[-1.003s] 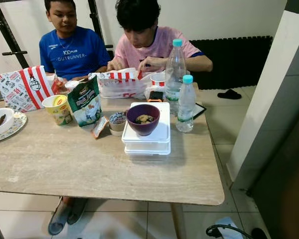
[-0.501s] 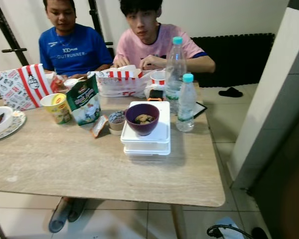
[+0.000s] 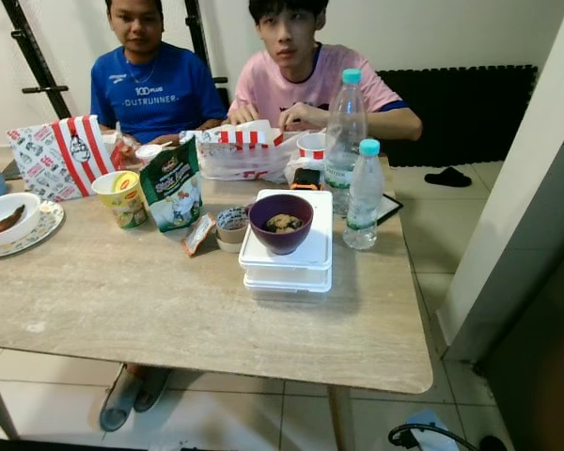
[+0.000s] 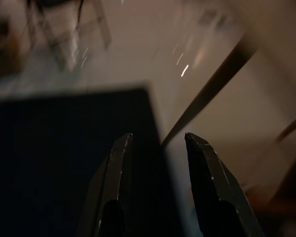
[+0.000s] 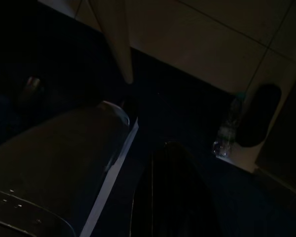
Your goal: Restocking fridge
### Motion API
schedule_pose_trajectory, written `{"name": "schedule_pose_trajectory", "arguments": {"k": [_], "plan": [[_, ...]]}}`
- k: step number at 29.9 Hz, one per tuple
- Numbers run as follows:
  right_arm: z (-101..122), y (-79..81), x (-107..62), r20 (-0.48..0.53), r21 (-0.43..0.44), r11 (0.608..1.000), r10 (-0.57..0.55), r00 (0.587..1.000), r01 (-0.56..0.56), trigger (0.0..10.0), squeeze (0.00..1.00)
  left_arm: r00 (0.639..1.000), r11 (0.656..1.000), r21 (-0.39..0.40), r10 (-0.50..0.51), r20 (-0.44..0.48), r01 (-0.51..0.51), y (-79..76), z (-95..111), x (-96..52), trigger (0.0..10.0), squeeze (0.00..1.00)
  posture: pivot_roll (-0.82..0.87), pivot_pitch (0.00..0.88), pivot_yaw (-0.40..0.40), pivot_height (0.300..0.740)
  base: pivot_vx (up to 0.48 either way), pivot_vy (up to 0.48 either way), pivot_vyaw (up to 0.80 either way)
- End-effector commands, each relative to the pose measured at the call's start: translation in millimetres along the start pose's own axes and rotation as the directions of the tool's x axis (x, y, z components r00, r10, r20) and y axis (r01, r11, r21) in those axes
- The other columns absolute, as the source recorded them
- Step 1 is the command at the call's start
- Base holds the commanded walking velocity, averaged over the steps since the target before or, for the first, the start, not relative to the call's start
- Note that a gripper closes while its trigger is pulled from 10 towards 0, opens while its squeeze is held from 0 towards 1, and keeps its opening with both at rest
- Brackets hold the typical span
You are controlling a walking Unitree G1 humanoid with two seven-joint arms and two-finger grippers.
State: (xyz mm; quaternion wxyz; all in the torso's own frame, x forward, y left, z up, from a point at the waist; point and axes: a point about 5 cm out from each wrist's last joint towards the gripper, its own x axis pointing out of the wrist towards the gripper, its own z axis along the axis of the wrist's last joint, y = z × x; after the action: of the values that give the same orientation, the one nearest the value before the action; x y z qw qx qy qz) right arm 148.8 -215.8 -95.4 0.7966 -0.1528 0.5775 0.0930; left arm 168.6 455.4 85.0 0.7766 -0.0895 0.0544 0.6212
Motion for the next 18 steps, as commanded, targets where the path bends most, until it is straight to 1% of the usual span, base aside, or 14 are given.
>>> {"name": "schedule_pose_trajectory", "arguments": {"k": [1,2,3,4,5,6,7,9,10,12,13,14,17,18], "plan": [[2.2,1.2,0.2,0.005,-0.006,1.0,0.002,1.0,-0.002,10.0,0.0,0.986,0.997,0.035,-0.08,0.145,0.076,-19.6,36.7,5.0,10.0,0.0,0.01,0.0,0.045,0.74,0.0,0.0,0.0],[2.2,1.2,0.2,0.005,-0.006,1.0,0.003,1.0,-0.003,10.0,0.0,0.974,0.992,0.044,-0.121,0.19,0.115,-29.8,48.4,4.4,10.0,0.0,0.01,0.0,0.045,0.74,0.0,0.0,0.0],[2.2,1.2,0.2,0.005,-0.006,1.0,0.003,1.0,-0.003,10.0,0.0,0.974,0.992,0.044,-0.121,0.19,0.115,-29.8,48.4,4.4,10.0,0.0,0.01,0.0,0.045,0.74,0.0,0.0,0.0],[2.2,1.2,0.2,0.005,-0.006,1.0,0.004,1.0,-0.004,10.0,0.0,0.959,0.986,0.028,-0.165,0.229,0.163,-40.5,59.3,3.0,10.0,0.0,0.01,0.0,0.045,0.74,0.0,0.0,0.0],[2.2,1.3,0.2,0.005,-0.006,1.0,0.005,1.0,-0.005,10.0,0.0,0.93,0.967,-0.017,-0.241,0.276,0.256,-59.3,74.2,-1.2,10.0,0.0,0.01,0.0,0.045,0.74,0.0,0.0,0.0],[2.1,1.3,0.2,0.005,-0.006,1.0,0.005,1.0,-0.005,10.0,0.0,0.913,0.952,-0.032,-0.282,0.294,0.305,-68.8,79.7,-4.1,10.0,0.0,0.01,0.0,0.047,0.74,0.0,0.0,0.0],[2.1,1.3,0.2,0.005,-0.006,1.0,0.005,1.0,-0.005,10.0,0.0,0.913,0.952,-0.032,-0.282,0.294,0.305,-68.8,79.7,-4.1,10.0,0.0,0.01,0.0,0.047,0.74,0.0,0.0,0.0],[2.1,1.4,0.2,0.005,-0.005,1.0,0.005,1.0,-0.005,10.0,0.0,0.882,0.922,-0.05,-0.351,0.313,0.385,-82.4,84.6,-9.4,10.0,0.0,0.01,0.0,0.047,0.74,0.0,0.0,0.0],[2.0,1.4,0.2,0.005,-0.005,1.0,0.005,1.0,-0.005,10.0,0.0,0.854,0.894,-0.048,-0.408,0.324,0.445,-93.0,86.4,-14.3,10.0,0.0,0.01,0.0,0.047,0.74,0.0,0.0,0.0],[2.0,1.3,0.2,0.005,-0.005,1.0,0.005,1.0,-0.005,10.0,0.0,0.821,0.863,-0.042,-0.463,0.334,0.504,-103.6,87.9,-19.7,10.0,0.0,0.01,0.0,0.047,0.74,0.0,0.0,0.0],[2.0,1.3,0.2,0.005,-0.004,1.0,0.005,1.0,-0.005,10.0,0.0,0.754,0.797,-0.029,-0.558,0.347,0.604,-120.4,89.1,-29.9,10.0,0.0,0.01,0.0,0.047,0.74,0.0,0.0,0.0],[2.0,1.3,0.2,0.005,-0.004,1.0,0.005,1.0,-0.005,10.0,0.0,0.754,0.797,-0.029,-0.558,0.347,0.604,-120.4,89.1,-29.9,10.0,0.0,0.01,0.0,0.047,0.74,0.0,0.0,0.0],[2.0,1.5,0.3,0.004,-0.003,1.0,0.005,1.0,-0.005,10.0,0.0,0.592,0.636,-0.003,-0.718,0.367,0.772,-150.9,90.6,-52.3,10.0,0.0,0.01,0.0,0.045,0.74,0.0,0.0,0.0],[2.0,1.5,0.3,0.004,-0.003,1.0,0.005,1.0,-0.005,10.0,0.0,0.592,0.636,-0.003,-0.718,0.367,0.772,-150.9,90.6,-52.3,10.0,0.0,0.01,0.0,0.045,0.74,0.0,0.0,0.0]]}}
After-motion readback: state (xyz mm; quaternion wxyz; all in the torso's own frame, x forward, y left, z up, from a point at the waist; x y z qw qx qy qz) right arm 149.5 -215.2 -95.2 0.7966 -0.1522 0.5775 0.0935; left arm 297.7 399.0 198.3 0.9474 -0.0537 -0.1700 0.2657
